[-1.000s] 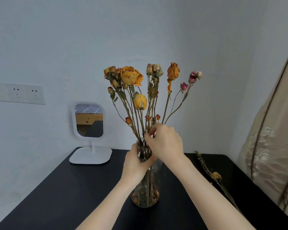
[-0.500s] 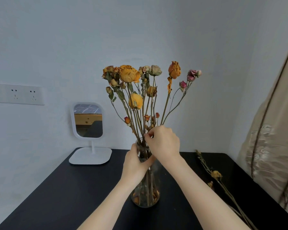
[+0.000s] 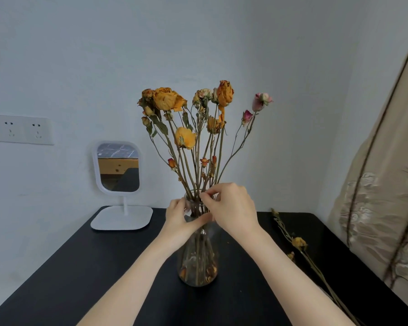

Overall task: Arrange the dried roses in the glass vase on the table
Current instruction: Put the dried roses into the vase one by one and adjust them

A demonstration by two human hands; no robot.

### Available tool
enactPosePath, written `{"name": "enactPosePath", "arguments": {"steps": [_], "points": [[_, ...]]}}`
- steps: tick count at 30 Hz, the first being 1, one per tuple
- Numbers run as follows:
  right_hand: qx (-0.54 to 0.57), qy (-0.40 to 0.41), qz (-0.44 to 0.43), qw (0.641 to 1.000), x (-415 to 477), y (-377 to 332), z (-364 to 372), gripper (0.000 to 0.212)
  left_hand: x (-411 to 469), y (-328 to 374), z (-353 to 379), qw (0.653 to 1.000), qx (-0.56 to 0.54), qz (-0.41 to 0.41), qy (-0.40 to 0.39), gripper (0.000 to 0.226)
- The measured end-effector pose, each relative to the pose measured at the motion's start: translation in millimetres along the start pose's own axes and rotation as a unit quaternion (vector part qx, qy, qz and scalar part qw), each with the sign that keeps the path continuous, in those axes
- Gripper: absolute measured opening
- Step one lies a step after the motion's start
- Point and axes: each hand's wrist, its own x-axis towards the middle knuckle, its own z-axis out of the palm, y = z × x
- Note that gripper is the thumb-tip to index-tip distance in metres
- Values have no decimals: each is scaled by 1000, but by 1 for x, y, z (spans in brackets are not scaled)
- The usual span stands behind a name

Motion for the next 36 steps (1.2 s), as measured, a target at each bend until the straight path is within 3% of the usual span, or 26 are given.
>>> {"name": "enactPosePath", "arguments": {"steps": [4,8,10,12,16,19,23,29,36], "points": [[66,-30,10,997,-5,11,-4,17,-3,-1,4,1000,2,-4,24,40],[96,-41,19,994,-17,31,-13,7,-29,-5,15,988,-8,22,151,65],[96,-33,37,994,-24,48,-21,3,-49,-6,23,974,12,79,212,48],[94,-27,75,992,-30,70,-29,4,-68,-7,34,965,36,141,217,29],[70,-16,174,982,-48,124,-45,11,-93,-10,65,985,51,159,40,15],[44,-20,249,967,-63,161,-56,13,-93,-8,96,984,123,92,-92,12],[-23,-77,299,951,-79,191,-64,12,-82,2,137,964,185,-11,-188,19],[-119,-123,321,931,-93,209,-70,12,-70,16,182,933,257,-60,-247,38],[-158,-175,309,921,-95,214,-69,16,-63,17,202,925,288,-83,-234,24]]}}
